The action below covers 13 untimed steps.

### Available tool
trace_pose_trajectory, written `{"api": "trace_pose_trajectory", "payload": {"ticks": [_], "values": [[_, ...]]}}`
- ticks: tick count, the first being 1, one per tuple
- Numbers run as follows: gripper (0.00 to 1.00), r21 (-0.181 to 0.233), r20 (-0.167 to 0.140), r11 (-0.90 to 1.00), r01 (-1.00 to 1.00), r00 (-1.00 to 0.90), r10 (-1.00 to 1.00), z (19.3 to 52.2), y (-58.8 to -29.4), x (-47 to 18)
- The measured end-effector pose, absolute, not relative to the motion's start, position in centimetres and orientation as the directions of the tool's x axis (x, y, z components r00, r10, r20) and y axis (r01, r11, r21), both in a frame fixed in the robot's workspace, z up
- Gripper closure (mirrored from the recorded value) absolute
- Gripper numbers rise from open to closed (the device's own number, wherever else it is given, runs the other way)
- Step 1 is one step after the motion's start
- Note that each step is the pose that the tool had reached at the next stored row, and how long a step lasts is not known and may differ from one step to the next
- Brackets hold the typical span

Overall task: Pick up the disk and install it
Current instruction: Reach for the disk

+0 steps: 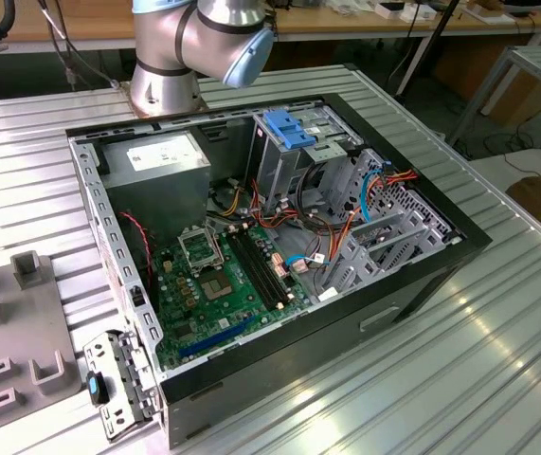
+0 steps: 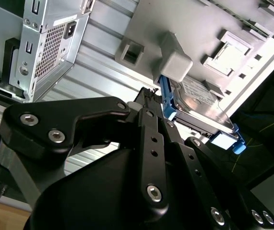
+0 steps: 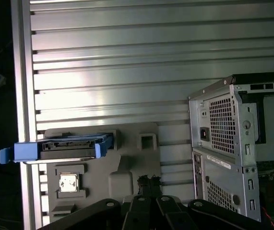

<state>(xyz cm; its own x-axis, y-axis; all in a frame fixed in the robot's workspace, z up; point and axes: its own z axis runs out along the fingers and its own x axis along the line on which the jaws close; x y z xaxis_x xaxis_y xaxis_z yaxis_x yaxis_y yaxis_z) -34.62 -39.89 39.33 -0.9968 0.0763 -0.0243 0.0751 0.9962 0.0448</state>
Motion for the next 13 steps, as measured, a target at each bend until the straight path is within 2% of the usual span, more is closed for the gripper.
{"api": "trace_pose_trajectory", "payload": {"ticks": [13], "values": [[0.89, 0.045, -0.024, 0.996, 0.075, -0.997, 0.076, 39.3, -39.9, -36.0]]}}
